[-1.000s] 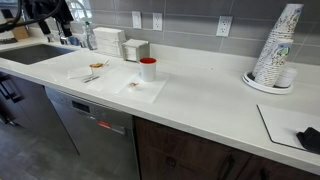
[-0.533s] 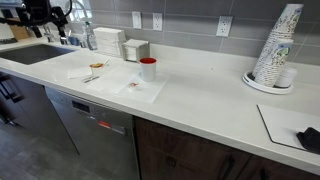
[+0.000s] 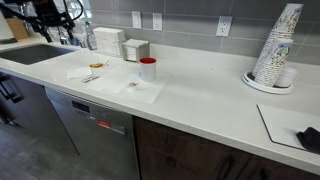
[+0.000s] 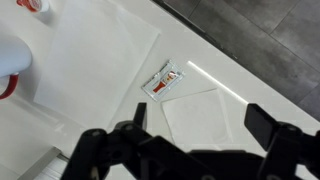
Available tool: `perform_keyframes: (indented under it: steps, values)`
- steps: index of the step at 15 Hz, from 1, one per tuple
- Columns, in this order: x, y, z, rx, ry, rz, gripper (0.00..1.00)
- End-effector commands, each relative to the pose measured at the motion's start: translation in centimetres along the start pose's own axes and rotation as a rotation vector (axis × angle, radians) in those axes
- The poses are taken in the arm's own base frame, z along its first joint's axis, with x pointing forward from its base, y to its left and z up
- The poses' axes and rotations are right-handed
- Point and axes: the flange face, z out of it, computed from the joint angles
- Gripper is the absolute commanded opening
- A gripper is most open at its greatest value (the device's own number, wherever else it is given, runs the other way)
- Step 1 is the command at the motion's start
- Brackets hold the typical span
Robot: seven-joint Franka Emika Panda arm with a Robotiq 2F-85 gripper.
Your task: Pick up the spoon near the orange and the yellow sachets and move it to the right on the paper towel
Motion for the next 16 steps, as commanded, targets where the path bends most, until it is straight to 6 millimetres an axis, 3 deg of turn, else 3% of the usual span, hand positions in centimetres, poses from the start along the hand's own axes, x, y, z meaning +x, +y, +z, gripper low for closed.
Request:
perform_keyframes:
  steps: [1,5,10,13,16]
  values:
    - [0.0,0.0,-0.3,-0.001,0.002,0.001,1.0]
    - [-0.1,0.0,-0.4,-0.003,0.004,0.001,1.0]
    - [4.5,3.4,1.1,0.084,0.082,0.166,1.0]
    - [7.5,6.0,2.9,0.088,0.129,0.239,1.0]
    - [10.6,7.2,5.3,0.1,0.19,0.271,1.0]
